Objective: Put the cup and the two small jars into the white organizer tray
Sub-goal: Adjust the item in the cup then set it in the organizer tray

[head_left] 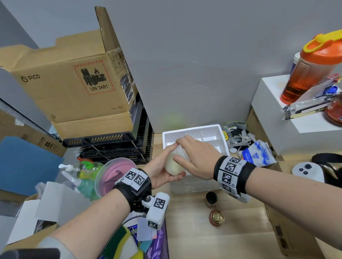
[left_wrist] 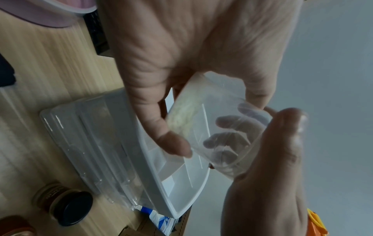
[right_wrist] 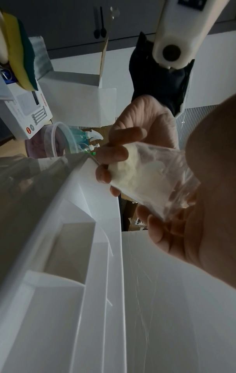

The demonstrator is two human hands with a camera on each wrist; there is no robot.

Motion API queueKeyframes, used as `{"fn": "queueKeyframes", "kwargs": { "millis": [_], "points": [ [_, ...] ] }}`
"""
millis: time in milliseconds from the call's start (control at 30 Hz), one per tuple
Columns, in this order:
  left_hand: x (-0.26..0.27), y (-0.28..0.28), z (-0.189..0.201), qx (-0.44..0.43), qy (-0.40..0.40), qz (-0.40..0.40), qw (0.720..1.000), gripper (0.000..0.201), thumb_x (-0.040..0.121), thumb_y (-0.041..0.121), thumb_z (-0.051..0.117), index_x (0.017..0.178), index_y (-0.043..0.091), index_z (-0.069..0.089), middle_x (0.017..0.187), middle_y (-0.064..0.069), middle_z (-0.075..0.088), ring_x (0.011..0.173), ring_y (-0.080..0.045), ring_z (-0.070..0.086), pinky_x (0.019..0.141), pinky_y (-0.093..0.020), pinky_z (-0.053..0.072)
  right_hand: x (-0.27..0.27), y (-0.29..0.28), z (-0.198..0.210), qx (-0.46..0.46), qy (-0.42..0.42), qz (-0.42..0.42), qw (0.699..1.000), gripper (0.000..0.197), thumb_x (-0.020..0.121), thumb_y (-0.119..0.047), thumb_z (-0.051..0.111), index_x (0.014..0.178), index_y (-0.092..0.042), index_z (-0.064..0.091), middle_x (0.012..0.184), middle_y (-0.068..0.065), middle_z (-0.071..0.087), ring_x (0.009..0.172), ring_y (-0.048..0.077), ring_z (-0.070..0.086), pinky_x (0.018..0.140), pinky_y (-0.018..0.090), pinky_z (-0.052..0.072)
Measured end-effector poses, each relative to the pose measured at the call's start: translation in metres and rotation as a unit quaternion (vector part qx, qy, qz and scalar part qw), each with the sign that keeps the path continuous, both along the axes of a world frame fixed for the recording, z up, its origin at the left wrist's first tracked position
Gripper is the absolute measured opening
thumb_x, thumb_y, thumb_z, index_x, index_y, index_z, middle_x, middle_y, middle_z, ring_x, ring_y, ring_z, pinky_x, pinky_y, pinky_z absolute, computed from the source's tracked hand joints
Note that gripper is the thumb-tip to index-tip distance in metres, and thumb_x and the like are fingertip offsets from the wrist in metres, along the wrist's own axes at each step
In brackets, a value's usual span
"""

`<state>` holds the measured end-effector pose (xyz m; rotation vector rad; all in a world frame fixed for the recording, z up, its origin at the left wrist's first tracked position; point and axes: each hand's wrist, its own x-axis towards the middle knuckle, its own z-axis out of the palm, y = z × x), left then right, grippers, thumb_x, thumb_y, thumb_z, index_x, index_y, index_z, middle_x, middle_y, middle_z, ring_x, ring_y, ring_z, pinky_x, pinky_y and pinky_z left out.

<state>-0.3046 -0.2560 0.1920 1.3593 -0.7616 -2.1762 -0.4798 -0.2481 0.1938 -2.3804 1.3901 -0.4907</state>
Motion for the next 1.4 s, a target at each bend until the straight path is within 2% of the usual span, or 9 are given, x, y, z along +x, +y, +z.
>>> {"fn": "queueKeyframes", "kwargs": {
  "millis": [100,300,500,667,800,933,1067,1233,1400],
  "points": [
    [-0.0003,-0.0014,0.0009,-0.007,-0.001,0.001,1.0,0.049,0.093,0.059,0.063,0.117,0.017,0.071,0.107,-0.011,0.07,0.086,-0.025,0.066,0.083,-0.037,0.06,0.0006,-0.0001,0.0011,0.001,0.007,-0.015,1.0,0.06,0.09,-0.065,0.026,0.129,-0.022,0.041,0.111,0.0,0.053,0.093,0.024,0.058,0.072,0.036,0.043],
    [-0.0051,-0.0021,0.0057,-0.018,-0.008,0.009,1.0,0.043,0.091,0.059,0.066,0.11,0.021,0.075,0.104,-0.006,0.073,0.096,-0.021,0.065,0.088,-0.037,0.06,0.0047,-0.0004,0.0018,-0.003,0.023,-0.039,0.999,0.06,0.089,-0.066,0.026,0.124,-0.02,0.044,0.109,0.001,0.053,0.093,0.026,0.059,0.069,0.036,0.04],
    [-0.0083,-0.0005,0.0027,-0.02,-0.015,0.029,0.999,0.045,0.093,0.059,0.063,0.117,0.022,0.073,0.101,-0.005,0.074,0.097,-0.02,0.068,0.082,-0.034,0.063,0.0064,-0.0014,0.0001,0.008,0.032,-0.051,0.998,0.056,0.091,-0.061,0.026,0.122,-0.019,0.044,0.11,0.003,0.054,0.091,0.029,0.061,0.073,0.042,0.049],
    [-0.0084,0.0016,0.0,-0.027,-0.009,0.038,0.999,0.046,0.096,0.058,0.06,0.119,0.021,0.073,0.101,-0.005,0.078,0.095,-0.018,0.073,0.084,-0.036,0.062,0.0091,-0.0017,-0.0046,0.017,0.004,-0.042,0.999,0.046,0.097,-0.05,0.031,0.125,-0.017,0.044,0.111,0.006,0.052,0.091,0.03,0.059,0.074,0.041,0.047],
    [-0.0073,0.0022,-0.0026,-0.024,-0.011,0.046,0.999,0.049,0.095,0.057,0.062,0.12,0.017,0.072,0.102,-0.007,0.076,0.098,-0.02,0.072,0.083,-0.037,0.063,0.0096,-0.0014,-0.0058,0.019,0.002,-0.039,0.999,0.049,0.096,-0.052,0.026,0.126,-0.017,0.044,0.112,0.006,0.053,0.091,0.03,0.059,0.076,0.042,0.047],
    [-0.0061,0.0021,-0.0024,-0.031,-0.005,0.045,0.999,0.046,0.096,0.057,0.06,0.119,0.018,0.072,0.099,-0.005,0.078,0.093,-0.019,0.074,0.081,-0.036,0.063,0.0091,-0.001,-0.0055,0.014,0.004,-0.036,0.999,0.045,0.099,-0.047,0.031,0.128,-0.014,0.044,0.116,0.008,0.053,0.096,0.031,0.058,0.078,0.044,0.048],
    [-0.006,0.0021,0.0005,-0.037,0.001,0.036,0.999,0.047,0.095,0.057,0.062,0.123,0.02,0.072,0.105,-0.005,0.077,0.098,-0.019,0.073,0.087,-0.038,0.061,0.0084,-0.0007,-0.0017,0.005,0.004,-0.031,0.999,0.049,0.097,-0.05,0.03,0.13,-0.015,0.042,0.117,0.006,0.053,0.098,0.029,0.058,0.078,0.042,0.048],
    [-0.0022,-0.0015,0.0026,-0.028,0.01,0.029,0.999,0.037,0.095,0.048,0.066,0.117,0.019,0.073,0.114,-0.012,0.067,0.106,-0.024,0.062,0.088,-0.037,0.06,0.0044,-0.0019,0.0015,0.045,-0.04,-0.044,0.997,0.066,0.097,-0.054,0.043,0.144,-0.011,0.032,0.143,0.008,0.049,0.126,0.024,0.052,0.098,0.04,0.045],
    [-0.0013,-0.003,0.0015,-0.028,0.023,0.036,0.999,0.041,0.092,0.051,0.07,0.117,0.018,0.073,0.114,-0.011,0.067,0.108,-0.023,0.062,0.087,-0.035,0.059,0.0047,-0.0037,0.0008,0.029,-0.067,-0.061,0.995,0.074,0.089,-0.069,0.033,0.136,-0.012,0.041,0.135,0.006,0.052,0.123,0.023,0.054,0.096,0.042,0.048]
  ]
}}
